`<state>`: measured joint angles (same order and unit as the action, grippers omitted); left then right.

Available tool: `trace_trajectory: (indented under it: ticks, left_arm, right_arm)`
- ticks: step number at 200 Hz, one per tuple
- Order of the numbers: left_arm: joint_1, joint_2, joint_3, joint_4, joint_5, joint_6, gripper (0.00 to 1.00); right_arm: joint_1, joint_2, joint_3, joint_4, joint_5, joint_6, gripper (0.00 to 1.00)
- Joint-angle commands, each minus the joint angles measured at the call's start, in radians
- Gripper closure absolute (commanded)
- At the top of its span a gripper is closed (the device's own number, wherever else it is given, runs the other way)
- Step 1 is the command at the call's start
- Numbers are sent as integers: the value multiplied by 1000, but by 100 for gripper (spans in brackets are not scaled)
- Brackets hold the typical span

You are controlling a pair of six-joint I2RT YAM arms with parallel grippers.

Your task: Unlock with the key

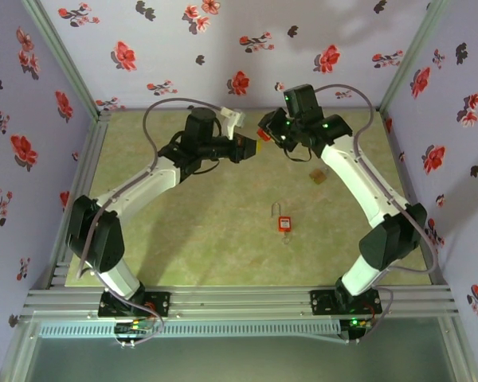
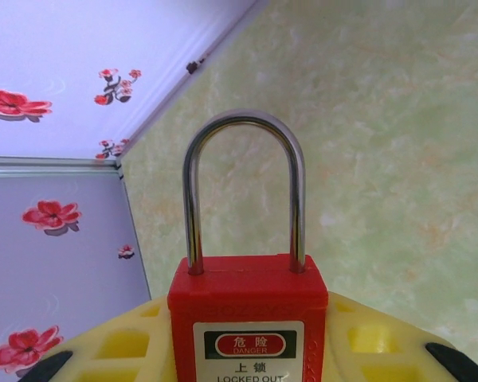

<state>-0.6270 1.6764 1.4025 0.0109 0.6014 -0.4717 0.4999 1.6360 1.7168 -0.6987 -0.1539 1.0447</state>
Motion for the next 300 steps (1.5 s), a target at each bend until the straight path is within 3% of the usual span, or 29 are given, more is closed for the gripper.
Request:
trace_trajectory:
  ticks: [1, 25, 80, 117, 145, 156, 176, 195, 230, 252, 300]
  left_arm:
    - [3, 66, 44, 524, 105, -297, 100]
    - [-18, 107, 24, 713, 108, -450, 100]
    - [-38, 125, 62, 682, 61, -387, 100]
    - [-55, 116, 133, 516, 60, -257, 100]
    - [-119, 105, 206, 284, -27, -38, 100]
    - [-107, 116, 188, 346, -26, -103, 100]
    - [-58, 131, 85, 613, -41, -297, 100]
    - [-58, 96, 64, 561, -57, -232, 100]
    - [-31, 48, -50, 589, -60, -277, 58]
    - [-24, -4, -139, 603, -83, -301, 49]
    - [-26, -75, -286, 618, -85, -350, 45]
  right_arm:
    - [75, -40, -43, -118, -215, 29, 100]
    - [84, -43, -43, -125, -211, 30, 100]
    - [112, -47, -88, -102, -221, 60, 100]
    - [107, -42, -82, -134, -225, 37, 100]
    - [134, -35, -103, -91, -248, 69, 100]
    - [138, -37, -104, -90, -244, 68, 100]
    - [134, -47, -116, -99, -236, 60, 100]
    - [122, -55, -125, -115, -230, 48, 100]
    - [89, -56, -115, -155, -208, 20, 100]
    - [69, -56, -124, -176, -186, 2, 100]
    - [39, -39, -106, -225, -147, -41, 100]
